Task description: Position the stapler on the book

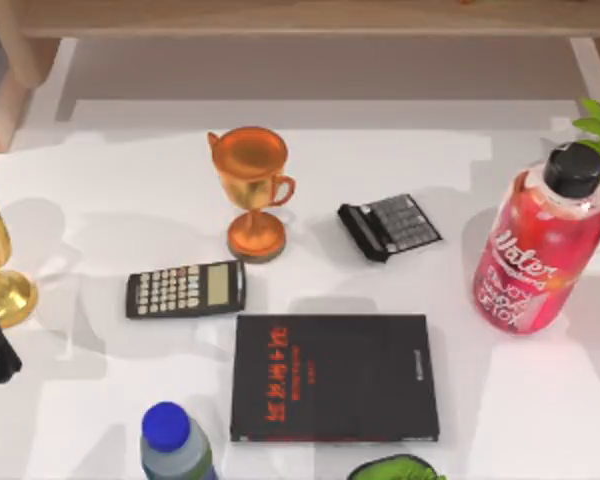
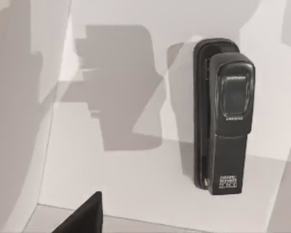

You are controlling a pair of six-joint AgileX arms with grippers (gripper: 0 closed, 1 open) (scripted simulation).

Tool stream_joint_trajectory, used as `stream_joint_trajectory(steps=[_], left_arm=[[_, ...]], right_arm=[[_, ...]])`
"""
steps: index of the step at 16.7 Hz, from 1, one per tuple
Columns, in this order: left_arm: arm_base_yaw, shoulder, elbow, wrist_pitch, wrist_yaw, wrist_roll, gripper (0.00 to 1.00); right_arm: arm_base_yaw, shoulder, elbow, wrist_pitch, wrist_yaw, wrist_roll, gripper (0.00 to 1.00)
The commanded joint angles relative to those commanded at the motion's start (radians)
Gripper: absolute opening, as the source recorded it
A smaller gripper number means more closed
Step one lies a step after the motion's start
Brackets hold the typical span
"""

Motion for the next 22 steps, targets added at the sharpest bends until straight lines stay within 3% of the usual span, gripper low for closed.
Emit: stream_joint_trajectory(steps=[4, 8, 15, 22], left_arm=[[0.000, 0.000, 0.000, 0.000, 0.000, 0.000, 1.00], [0.000, 0.000, 0.000, 0.000, 0.000, 0.000, 1.00], [0.000, 0.000, 0.000, 0.000, 0.000, 0.000, 1.00], [0.000, 0.000, 0.000, 0.000, 0.000, 0.000, 1.00]], right_arm=[[-0.024, 0.222, 0.251, -0.120, 0.005, -0.057, 1.00], [-0.023, 0.313, 0.353, -0.167, 0.000, -0.077, 1.00], [-0.019, 0.310, 0.342, -0.160, 0.000, -0.075, 1.00], [-0.022, 0.253, 0.187, -0.063, -0.001, -0.077, 1.00]])
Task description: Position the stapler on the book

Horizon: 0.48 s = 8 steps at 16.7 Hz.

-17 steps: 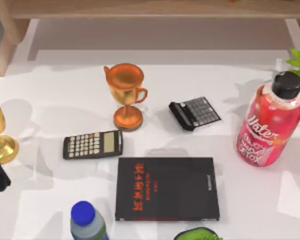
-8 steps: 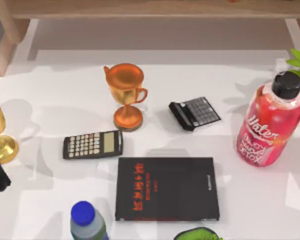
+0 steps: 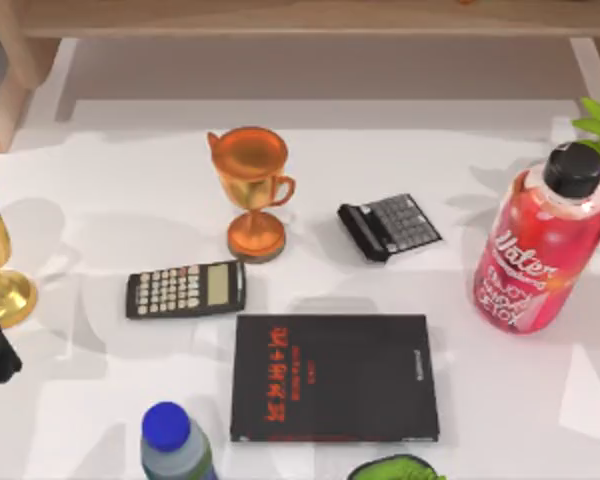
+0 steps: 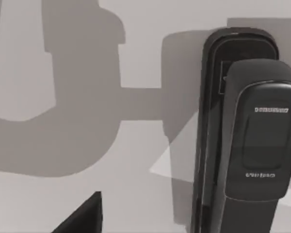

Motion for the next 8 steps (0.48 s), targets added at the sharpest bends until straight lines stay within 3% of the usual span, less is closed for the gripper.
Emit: stream_joint_trajectory(steps=[8], left_arm=[[0.000, 0.000, 0.000, 0.000, 0.000, 0.000, 1.00]], right_arm=[[0.006, 0.019, -0.114, 0.134, 0.002, 0.007, 1.00]])
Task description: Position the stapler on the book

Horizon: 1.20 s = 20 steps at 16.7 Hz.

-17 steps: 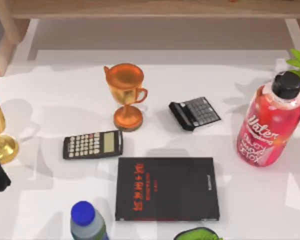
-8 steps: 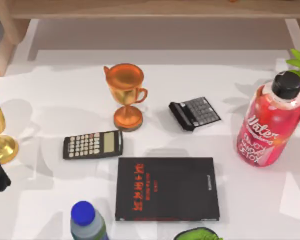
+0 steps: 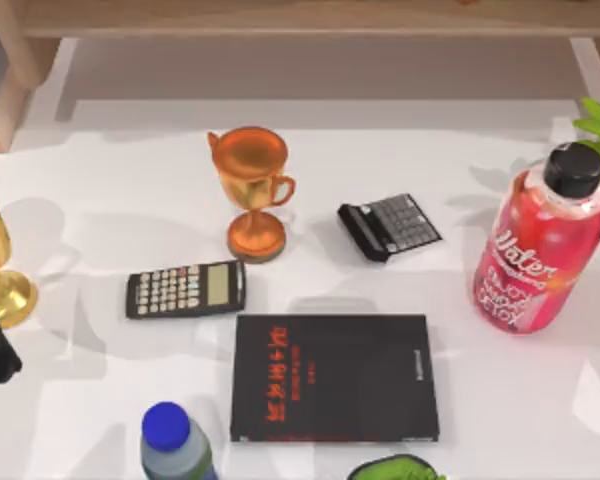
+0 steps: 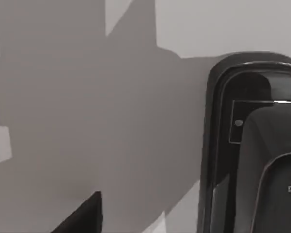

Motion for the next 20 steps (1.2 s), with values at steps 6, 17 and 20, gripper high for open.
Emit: stream_joint_trajectory(steps=[6, 17, 20], left_arm=[[0.000, 0.000, 0.000, 0.000, 0.000, 0.000, 1.00], [0.000, 0.000, 0.000, 0.000, 0.000, 0.000, 1.00], [0.000, 0.000, 0.000, 0.000, 0.000, 0.000, 1.00]], right_arm=[[0.000, 0.000, 0.000, 0.000, 0.000, 0.000, 0.77], [0.000, 0.000, 0.000, 0.000, 0.000, 0.000, 0.00], [0.000, 0.000, 0.000, 0.000, 0.000, 0.000, 0.00]])
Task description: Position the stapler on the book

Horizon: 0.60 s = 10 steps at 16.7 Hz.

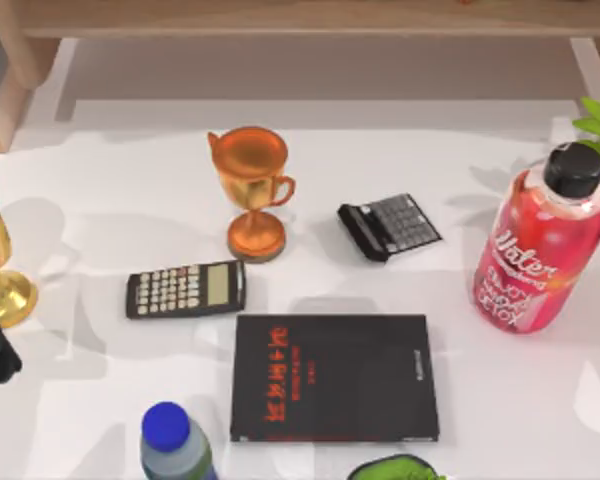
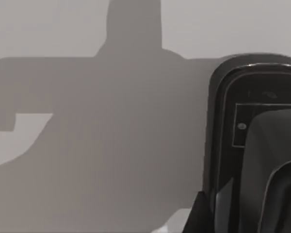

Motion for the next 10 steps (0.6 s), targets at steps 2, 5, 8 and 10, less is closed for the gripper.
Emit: stream_joint_trajectory(steps=[2, 5, 8, 10], left_arm=[[0.000, 0.000, 0.000, 0.000, 0.000, 0.000, 1.00], [0.000, 0.000, 0.000, 0.000, 0.000, 0.000, 1.00], [0.000, 0.000, 0.000, 0.000, 0.000, 0.000, 1.00], [0.000, 0.000, 0.000, 0.000, 0.000, 0.000, 1.00]], right_arm=[[0.000, 0.000, 0.000, 0.000, 0.000, 0.000, 0.00], [-0.002, -0.001, 0.000, 0.000, 0.000, 0.001, 0.00], [-0.005, -0.025, 0.004, -0.013, -0.003, 0.006, 0.00], [-0.009, -0.080, -0.006, -0.034, -0.008, 0.025, 0.00]])
